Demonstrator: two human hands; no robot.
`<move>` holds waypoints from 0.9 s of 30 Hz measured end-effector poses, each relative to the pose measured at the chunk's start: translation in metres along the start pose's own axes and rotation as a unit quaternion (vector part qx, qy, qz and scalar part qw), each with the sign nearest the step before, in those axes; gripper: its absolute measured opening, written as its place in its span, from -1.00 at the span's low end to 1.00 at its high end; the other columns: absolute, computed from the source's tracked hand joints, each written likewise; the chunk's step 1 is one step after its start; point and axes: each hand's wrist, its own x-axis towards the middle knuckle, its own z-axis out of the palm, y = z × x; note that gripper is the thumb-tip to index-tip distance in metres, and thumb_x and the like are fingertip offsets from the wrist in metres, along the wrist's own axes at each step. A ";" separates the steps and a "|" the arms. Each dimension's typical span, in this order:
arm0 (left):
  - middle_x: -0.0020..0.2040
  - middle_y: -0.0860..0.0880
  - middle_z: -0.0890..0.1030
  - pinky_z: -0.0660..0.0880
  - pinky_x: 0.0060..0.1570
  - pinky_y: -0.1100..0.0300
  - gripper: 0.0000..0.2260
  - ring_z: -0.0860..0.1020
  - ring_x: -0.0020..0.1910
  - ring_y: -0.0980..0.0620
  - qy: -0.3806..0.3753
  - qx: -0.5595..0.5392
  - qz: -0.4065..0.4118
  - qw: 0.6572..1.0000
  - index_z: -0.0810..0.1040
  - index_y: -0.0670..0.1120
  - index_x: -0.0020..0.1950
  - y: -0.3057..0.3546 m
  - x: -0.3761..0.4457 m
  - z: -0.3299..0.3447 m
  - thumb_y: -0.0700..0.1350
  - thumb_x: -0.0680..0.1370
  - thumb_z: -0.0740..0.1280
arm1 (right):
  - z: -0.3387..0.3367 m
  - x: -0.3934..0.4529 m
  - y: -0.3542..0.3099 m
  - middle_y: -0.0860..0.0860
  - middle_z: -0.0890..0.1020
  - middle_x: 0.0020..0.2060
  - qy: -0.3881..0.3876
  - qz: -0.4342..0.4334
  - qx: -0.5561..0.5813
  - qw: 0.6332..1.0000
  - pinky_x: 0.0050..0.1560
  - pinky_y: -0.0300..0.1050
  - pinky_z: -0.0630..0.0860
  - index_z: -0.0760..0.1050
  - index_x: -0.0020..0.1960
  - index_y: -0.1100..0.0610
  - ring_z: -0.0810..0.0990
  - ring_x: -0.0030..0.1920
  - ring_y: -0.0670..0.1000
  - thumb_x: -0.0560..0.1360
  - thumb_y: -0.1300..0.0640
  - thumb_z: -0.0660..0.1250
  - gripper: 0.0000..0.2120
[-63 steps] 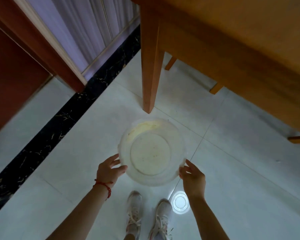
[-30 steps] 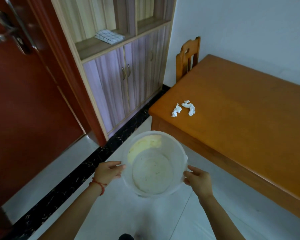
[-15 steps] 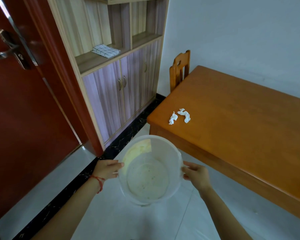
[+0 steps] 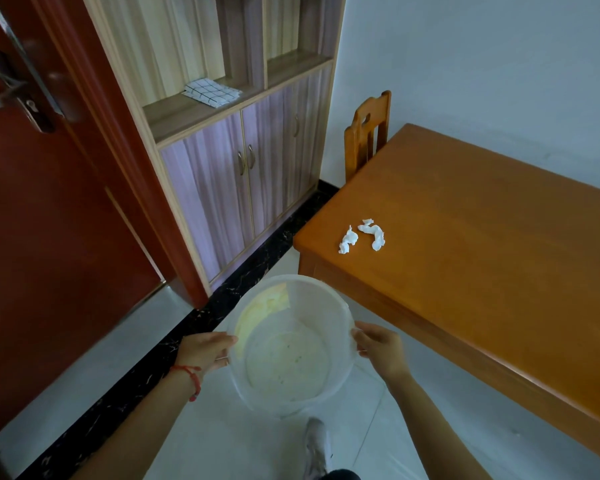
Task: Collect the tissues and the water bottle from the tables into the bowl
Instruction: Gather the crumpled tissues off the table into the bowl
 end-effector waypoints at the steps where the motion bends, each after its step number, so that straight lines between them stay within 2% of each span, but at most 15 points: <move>1: -0.19 -0.19 0.57 0.52 -0.29 0.15 -0.97 0.52 -0.16 -0.16 0.004 0.003 0.001 1.000 0.56 -0.27 -0.15 0.001 0.003 0.004 -0.34 0.44 0.34 | -0.002 0.008 0.001 -0.10 0.65 -0.25 -0.007 0.001 -0.006 1.000 -0.19 -0.18 0.52 0.62 -0.02 0.09 0.60 -0.23 -0.03 0.50 0.19 0.29 -0.85; 3: -0.25 -0.14 0.55 0.54 -0.32 0.14 -0.95 0.51 -0.23 -0.11 0.015 -0.001 0.001 1.000 0.55 -0.29 -0.12 0.003 0.009 0.014 -0.35 0.45 0.32 | -0.006 0.025 0.001 -0.09 0.64 -0.27 -0.022 0.003 -0.015 1.000 -0.20 -0.19 0.51 0.61 0.00 0.12 0.58 -0.27 -0.03 0.50 0.20 0.28 -0.85; 5: -0.26 -0.11 0.54 0.51 -0.15 0.05 -0.93 0.50 -0.28 -0.06 0.031 -0.004 -0.002 1.000 0.54 -0.28 -0.08 0.005 0.015 0.025 -0.36 0.46 0.30 | -0.011 0.042 0.000 -0.07 0.63 -0.29 -0.045 0.000 -0.027 0.999 -0.22 -0.22 0.50 0.60 0.01 0.15 0.57 -0.27 -0.02 0.50 0.21 0.28 -0.85; 7: -0.24 -0.11 0.55 0.47 -0.08 0.01 -0.95 0.50 -0.29 -0.04 0.042 -0.003 -0.013 0.999 0.54 -0.28 -0.17 0.007 0.022 0.034 -0.35 0.46 0.29 | -0.015 0.061 0.000 -0.04 0.62 -0.29 -0.063 -0.001 -0.040 0.997 -0.18 -0.18 0.51 0.59 0.04 0.19 0.57 -0.24 0.01 0.50 0.22 0.27 -0.83; 10: -0.26 -0.09 0.56 0.52 -0.32 0.16 -0.89 0.51 -0.29 -0.02 0.061 -0.007 -0.019 0.998 0.55 -0.22 -0.26 0.007 0.035 0.045 -0.34 0.46 0.30 | -0.021 0.092 0.000 -0.05 0.61 -0.28 -0.069 0.005 -0.039 0.997 -0.11 -0.13 0.52 0.54 0.10 0.24 0.60 -0.19 0.05 0.50 0.22 0.28 -0.79; 12: -0.25 -0.07 0.56 0.52 -0.28 0.14 -0.96 0.51 -0.28 -0.02 0.070 -0.021 -0.024 0.997 0.55 -0.27 -0.15 0.006 0.040 0.051 -0.35 0.46 0.31 | -0.024 0.108 -0.002 -0.01 0.62 -0.26 -0.059 -0.006 -0.036 0.998 -0.15 -0.17 0.53 0.57 0.00 0.20 0.61 -0.17 0.11 0.49 0.21 0.31 -0.87; 13: -0.24 -0.07 0.55 0.51 -0.23 0.10 -0.92 0.50 -0.28 -0.02 0.072 -0.026 -0.026 0.997 0.54 -0.27 -0.07 0.005 0.042 0.053 -0.35 0.46 0.30 | -0.025 0.115 -0.004 0.02 0.63 -0.24 -0.051 -0.016 -0.030 0.998 -0.15 -0.16 0.54 0.57 -0.07 0.15 0.62 -0.17 0.12 0.48 0.20 0.31 -0.92; 16: -0.21 -0.07 0.56 0.54 -0.23 0.11 -0.84 0.51 -0.26 -0.03 0.077 -0.027 -0.033 0.996 0.53 -0.28 0.04 0.004 0.049 0.056 -0.35 0.46 0.31 | -0.029 0.135 -0.013 -0.05 0.61 -0.11 -0.035 -0.027 -0.013 0.999 0.02 -0.02 0.54 0.53 -0.09 0.01 0.60 -0.08 0.04 0.48 0.10 0.33 -0.97; 18: -0.20 -0.08 0.57 0.54 -0.18 0.07 -0.80 0.52 -0.24 -0.05 0.081 -0.028 -0.042 0.995 0.53 -0.32 0.07 0.002 0.054 0.057 -0.35 0.46 0.31 | -0.030 0.151 -0.019 -0.04 0.59 0.05 -0.027 -0.007 -0.032 0.999 0.18 0.04 0.49 0.53 0.09 0.05 0.57 0.08 0.06 0.47 0.00 0.31 -0.76; 20: -0.20 -0.09 0.58 0.59 -0.31 0.14 -0.79 0.52 -0.24 -0.05 0.085 -0.026 -0.045 0.995 0.53 -0.32 0.08 0.001 0.060 0.057 -0.34 0.46 0.32 | -0.029 0.170 -0.028 0.02 0.55 0.21 -0.011 -0.002 -0.056 0.998 0.23 0.06 0.47 0.46 0.24 0.08 0.53 0.19 0.10 0.46 -0.06 0.31 -0.60; 21: -0.18 -0.10 0.59 0.59 -0.32 0.15 -0.78 0.53 -0.24 -0.05 0.086 -0.025 -0.047 0.995 0.53 -0.33 0.09 0.002 0.063 0.057 -0.33 0.46 0.32 | -0.029 0.178 -0.033 0.04 0.54 0.25 -0.003 -0.010 -0.060 0.998 0.22 0.05 0.47 0.44 0.27 0.08 0.53 0.21 0.10 0.46 -0.06 0.31 -0.58; 22: -0.15 -0.11 0.59 0.58 -0.23 0.10 -0.76 0.53 -0.23 -0.05 0.089 -0.026 -0.050 0.994 0.52 -0.35 0.10 0.002 0.066 0.057 -0.33 0.45 0.33 | -0.027 0.186 -0.037 0.05 0.53 0.26 0.003 -0.019 -0.060 0.998 0.20 0.02 0.47 0.42 0.28 0.08 0.53 0.20 0.10 0.46 -0.05 0.32 -0.57; 24: -0.14 -0.12 0.59 0.54 -0.09 0.06 -0.74 0.53 -0.21 -0.06 0.097 -0.024 -0.054 0.994 0.51 -0.36 0.13 0.004 0.073 0.058 -0.33 0.45 0.33 | -0.024 0.202 -0.045 0.06 0.54 0.21 0.012 -0.030 -0.061 0.998 0.07 -0.09 0.50 0.38 0.32 0.08 0.56 0.08 0.04 0.48 -0.02 0.31 -0.55; 26: -0.17 -0.09 0.58 0.61 -0.28 0.20 -0.75 0.53 -0.19 -0.06 0.105 -0.025 -0.057 0.993 0.52 -0.34 0.12 0.005 0.079 0.058 -0.32 0.45 0.34 | -0.017 0.218 -0.048 0.07 0.58 0.10 0.020 -0.046 -0.074 0.996 -0.15 -0.22 0.48 0.35 0.34 0.05 0.53 -0.16 -0.06 0.47 0.00 0.31 -0.54; 27: -0.18 -0.09 0.58 0.60 -0.37 0.27 -0.75 0.53 -0.18 -0.07 0.109 -0.028 -0.058 0.992 0.53 -0.33 0.11 0.006 0.082 0.058 -0.32 0.44 0.34 | -0.013 0.226 -0.048 0.07 0.58 0.11 0.021 -0.055 -0.085 0.995 -0.20 -0.24 0.47 0.34 0.35 0.01 0.52 -0.19 -0.06 0.47 0.00 0.32 -0.53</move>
